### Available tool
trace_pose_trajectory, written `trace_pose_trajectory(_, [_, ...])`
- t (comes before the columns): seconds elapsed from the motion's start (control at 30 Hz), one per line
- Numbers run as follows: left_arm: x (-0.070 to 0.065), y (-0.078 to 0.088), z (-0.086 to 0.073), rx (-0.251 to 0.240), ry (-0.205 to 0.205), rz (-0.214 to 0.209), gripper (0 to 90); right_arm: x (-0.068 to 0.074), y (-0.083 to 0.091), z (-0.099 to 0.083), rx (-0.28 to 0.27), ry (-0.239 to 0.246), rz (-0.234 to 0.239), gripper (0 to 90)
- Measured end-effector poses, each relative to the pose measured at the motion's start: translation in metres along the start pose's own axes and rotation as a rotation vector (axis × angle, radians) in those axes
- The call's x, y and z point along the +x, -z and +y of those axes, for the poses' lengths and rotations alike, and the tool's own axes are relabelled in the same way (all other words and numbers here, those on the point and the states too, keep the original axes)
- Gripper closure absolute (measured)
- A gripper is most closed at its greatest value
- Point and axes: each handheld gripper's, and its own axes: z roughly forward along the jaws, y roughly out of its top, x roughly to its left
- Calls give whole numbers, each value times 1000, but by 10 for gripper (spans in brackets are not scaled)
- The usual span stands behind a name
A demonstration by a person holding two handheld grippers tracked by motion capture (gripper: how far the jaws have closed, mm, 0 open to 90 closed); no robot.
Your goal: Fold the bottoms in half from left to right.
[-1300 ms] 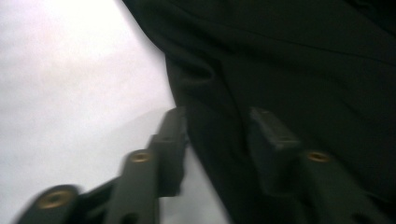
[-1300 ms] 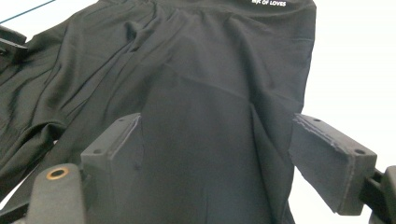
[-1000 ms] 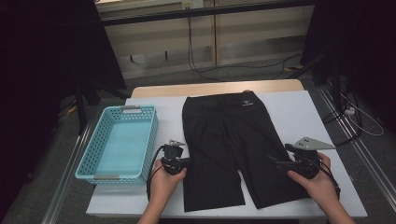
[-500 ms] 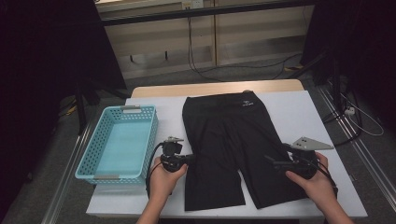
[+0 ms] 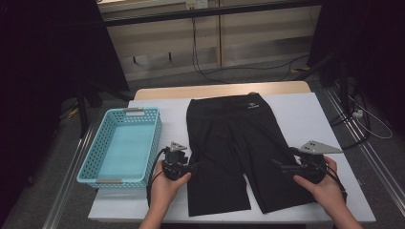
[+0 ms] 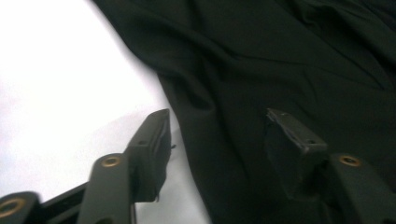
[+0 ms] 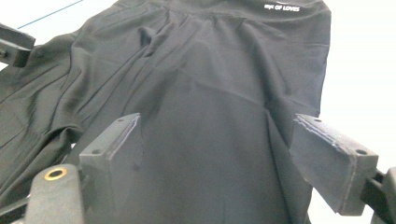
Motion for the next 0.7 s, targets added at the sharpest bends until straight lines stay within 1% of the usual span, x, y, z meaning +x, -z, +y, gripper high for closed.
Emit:
trace_pose_trajectory(0.03, [-2,1,-2,-5,-13,15,401,0,0,0,-1,-3,1,175])
trace_pose_trajectory(0.07, [-3,1,-3,8,-40,31,405,0,0,1,-3,-3,0,175])
trace_pose_trajectory(0.1, [-5,0,-5,4,-53,37,406,1,0,1,-4,-1,1,175])
trace_pose_trajectory(0.17, [-8,-5,-9,13,-49,37,421,2,0,2,-4,0,3,175])
trace_pose_trajectory(0.2, [-9,-7,-10,20,-54,40,421,3,-1,2,-5,2,5,175])
trace_pose_trajectory(0.23, [-11,-8,-9,25,-65,59,415,4,-1,3,-6,5,5,175])
trace_pose_trajectory(0.27, [-12,-8,-8,28,-58,68,426,4,-1,3,-5,3,7,175])
trace_pose_trajectory(0.3, [-13,-8,-8,32,-50,72,423,4,-1,3,-5,3,9,175])
trace_pose_trajectory(0.37, [-16,-9,-8,31,-55,79,439,4,-1,2,-6,6,10,175])
trace_pose_trajectory(0.4, [-17,-8,-7,37,-54,69,475,5,-1,2,-3,4,11,175])
trace_pose_trajectory(0.43, [-17,-8,-6,43,-44,57,522,5,-2,2,-2,4,11,175])
trace_pose_trajectory(0.5, [-19,-9,-5,42,-38,56,625,5,-3,2,-2,2,13,175])
trace_pose_trajectory(0.53, [-19,-9,-4,45,-26,44,664,5,-3,3,-4,3,14,174])
trace_pose_trajectory(0.57, [-18,-9,-4,53,-4,19,723,6,-4,3,-6,-1,16,172])
trace_pose_trajectory(0.6, [-17,-10,-3,56,29,-21,802,6,-4,4,-6,-3,19,171])
trace_pose_trajectory(0.63, [-18,-11,-3,58,52,-50,881,7,-5,5,-8,-2,21,169])
trace_pose_trajectory(0.67, [-20,-12,-2,56,34,-45,880,7,-6,6,-9,-3,21,163])
trace_pose_trajectory(0.7, [-22,-12,0,53,30,-54,884,8,-7,7,-10,-4,21,161])
